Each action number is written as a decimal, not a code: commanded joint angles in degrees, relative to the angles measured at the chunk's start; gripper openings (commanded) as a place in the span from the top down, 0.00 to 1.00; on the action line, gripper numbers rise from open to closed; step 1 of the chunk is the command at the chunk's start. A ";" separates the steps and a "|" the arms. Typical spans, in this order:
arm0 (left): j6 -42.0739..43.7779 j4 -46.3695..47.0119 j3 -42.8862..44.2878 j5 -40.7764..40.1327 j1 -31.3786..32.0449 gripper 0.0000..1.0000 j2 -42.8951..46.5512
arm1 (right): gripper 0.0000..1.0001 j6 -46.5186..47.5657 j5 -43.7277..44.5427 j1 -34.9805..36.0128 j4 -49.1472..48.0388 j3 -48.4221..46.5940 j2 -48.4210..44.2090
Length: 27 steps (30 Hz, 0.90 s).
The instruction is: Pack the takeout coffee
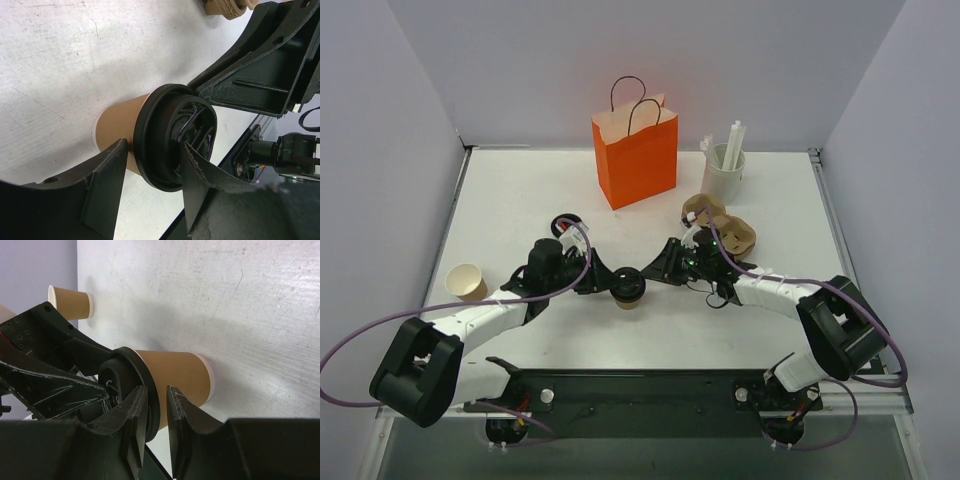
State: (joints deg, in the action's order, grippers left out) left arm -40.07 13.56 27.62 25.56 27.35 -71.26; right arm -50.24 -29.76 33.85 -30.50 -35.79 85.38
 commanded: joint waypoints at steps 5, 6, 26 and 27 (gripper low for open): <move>3.16 -8.72 -3.36 -8.69 -0.11 0.48 -2.74 | 0.79 1.99 5.59 2.19 6.77 3.01 1.99; 3.16 -8.99 -3.36 -8.69 -0.11 0.48 -2.39 | 0.79 1.99 5.15 2.19 7.47 1.62 1.11; 1.93 -10.92 -3.45 -8.60 0.42 0.48 1.22 | 0.66 6.21 -1.79 3.42 18.55 -6.31 -8.66; 1.93 -10.93 -3.27 -8.60 0.51 0.48 1.30 | 0.67 6.12 -1.88 3.59 18.20 -6.05 -8.57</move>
State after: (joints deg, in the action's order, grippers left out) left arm -40.99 12.45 26.96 22.15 27.55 -68.84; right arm -44.69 -30.20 36.53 -11.64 -41.21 76.01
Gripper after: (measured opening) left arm 0.522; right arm 0.337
